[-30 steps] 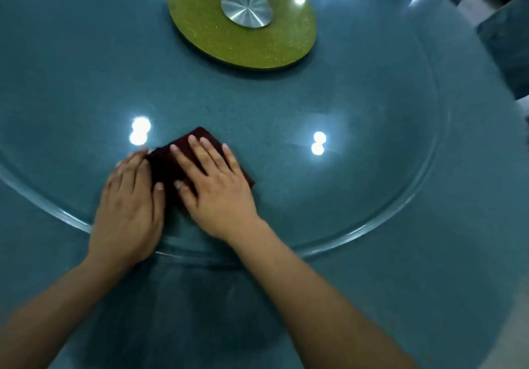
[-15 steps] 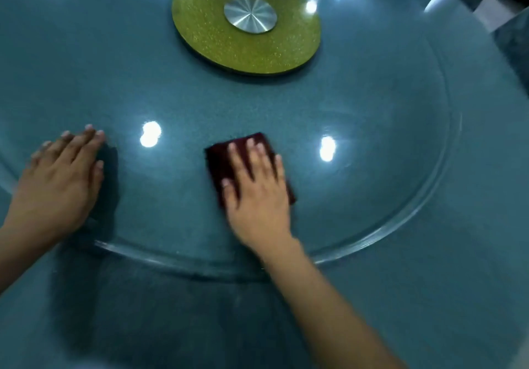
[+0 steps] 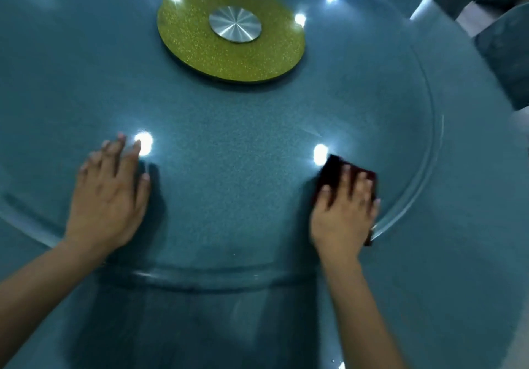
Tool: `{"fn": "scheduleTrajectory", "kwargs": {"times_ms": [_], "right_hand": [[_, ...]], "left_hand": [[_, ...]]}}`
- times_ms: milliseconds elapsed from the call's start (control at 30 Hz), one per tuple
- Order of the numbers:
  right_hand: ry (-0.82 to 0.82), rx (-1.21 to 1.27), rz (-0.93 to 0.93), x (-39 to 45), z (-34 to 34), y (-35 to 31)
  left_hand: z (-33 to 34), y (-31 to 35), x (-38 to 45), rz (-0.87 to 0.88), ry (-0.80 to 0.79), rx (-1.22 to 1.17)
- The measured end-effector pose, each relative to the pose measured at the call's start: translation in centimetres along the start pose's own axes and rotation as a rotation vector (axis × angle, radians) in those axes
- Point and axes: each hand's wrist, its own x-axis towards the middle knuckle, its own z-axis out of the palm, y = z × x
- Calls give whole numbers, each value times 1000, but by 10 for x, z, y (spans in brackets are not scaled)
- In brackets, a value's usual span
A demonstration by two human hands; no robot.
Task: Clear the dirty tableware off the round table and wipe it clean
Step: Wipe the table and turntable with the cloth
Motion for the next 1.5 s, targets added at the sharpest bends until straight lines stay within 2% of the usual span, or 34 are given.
{"fn": "scheduleTrajectory", "kwargs": {"times_ms": [67,133,167,233,267,333,400,500,533,567,633,700,733,800,867,967,1033,1100,1167,1267,1367,1433,1500], "right_hand": [[-49,62,-387,-60,11,-58],[-214,116,-814,-120,17,-104],[-263,126,-935,-133,17,-114],[-270,159,-1015,-110,18,-108],[-239,147,-988,-82,18,-95],[-148,79,-789,-12,19,-57],[-35,-15,-485,69,15,-11],[-106,-14,24,140,2,18],[-102,-9,99,139,4,6],[-76,-25,58,128,8,-17],[-40,12,-320,83,24,-79],[-158,55,-813,27,36,-140],[-226,56,-986,8,39,-158],[-286,95,-1144,20,39,-172],[-238,79,-1034,77,42,-156],[-77,-10,-484,195,39,-93],[-101,-35,-111,248,29,-60],[-132,-26,30,262,29,-66],[-112,-38,-100,247,39,-109],[-161,-51,-564,185,61,-204],[-260,-14,-963,83,73,-285],[-322,2,-1136,38,71,-303],[-315,46,-1179,41,70,-291]], "left_hand": [[9,11,-2,49,-23,-7],[12,16,3,26,-10,-39],[14,14,7,11,6,-57],[13,6,10,-17,15,-74],[13,1,11,-26,9,-67],[13,-5,11,-17,2,-44],[15,-5,11,-23,9,-37],[18,3,15,-27,24,-44],[21,7,15,-32,31,-40],[24,11,13,-43,38,-36],[30,19,9,-57,52,-33],[34,22,8,-64,64,-27],[34,20,9,-72,68,-28],[33,15,12,-73,70,-34],[32,9,13,-60,66,-44],[28,4,15,-69,52,-57],[28,3,16,-73,46,-49],[29,3,17,-65,44,-36],[29,3,16,-65,41,-31],[29,7,15,-71,41,-38],[29,8,14,-69,48,-26],[28,6,15,-65,51,-29],[27,4,14,-55,68,-51]]}}
